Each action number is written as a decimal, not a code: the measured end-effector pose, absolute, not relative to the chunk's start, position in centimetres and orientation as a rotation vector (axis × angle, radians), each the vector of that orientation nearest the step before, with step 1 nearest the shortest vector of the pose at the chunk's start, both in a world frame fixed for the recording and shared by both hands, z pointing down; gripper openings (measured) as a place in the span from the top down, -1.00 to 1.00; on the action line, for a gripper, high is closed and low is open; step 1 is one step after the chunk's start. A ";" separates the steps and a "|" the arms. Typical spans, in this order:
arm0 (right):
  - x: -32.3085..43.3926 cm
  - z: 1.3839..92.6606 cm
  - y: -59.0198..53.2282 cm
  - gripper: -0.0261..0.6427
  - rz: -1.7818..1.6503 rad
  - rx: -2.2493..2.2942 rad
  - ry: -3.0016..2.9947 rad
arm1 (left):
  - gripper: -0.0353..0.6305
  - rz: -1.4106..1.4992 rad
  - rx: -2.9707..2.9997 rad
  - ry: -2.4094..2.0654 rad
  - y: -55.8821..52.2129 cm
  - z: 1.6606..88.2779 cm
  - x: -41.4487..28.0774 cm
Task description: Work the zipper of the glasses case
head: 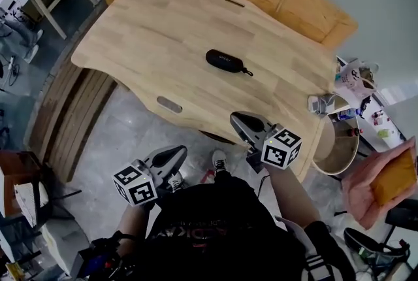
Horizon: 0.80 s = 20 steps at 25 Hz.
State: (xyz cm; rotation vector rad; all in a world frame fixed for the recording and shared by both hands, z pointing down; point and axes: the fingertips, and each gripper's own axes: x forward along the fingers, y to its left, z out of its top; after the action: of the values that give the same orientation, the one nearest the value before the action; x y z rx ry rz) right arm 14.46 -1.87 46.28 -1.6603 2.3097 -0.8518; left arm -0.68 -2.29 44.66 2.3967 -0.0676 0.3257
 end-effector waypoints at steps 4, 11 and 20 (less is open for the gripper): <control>17.9 48.0 -3.2 0.69 -0.877 -1.655 2.368 | 0.86 0.318 2.393 -0.123 -2.2 45.0 1.2; 24.7 53.3 -7.9 0.33 -0.926 -1.743 2.576 | 0.86 0.308 2.358 -0.245 -2.6 45.8 3.1; 30.9 60.9 -16.9 0.01 -1.037 -1.879 2.960 | 0.86 0.313 2.297 -0.401 -2.9 46.3 2.8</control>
State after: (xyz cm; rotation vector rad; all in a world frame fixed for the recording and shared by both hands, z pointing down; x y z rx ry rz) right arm 30.88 -16.93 60.86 -1.8789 2.9596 -1.0370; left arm 2.84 -2.87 46.30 2.2972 -0.4007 0.3131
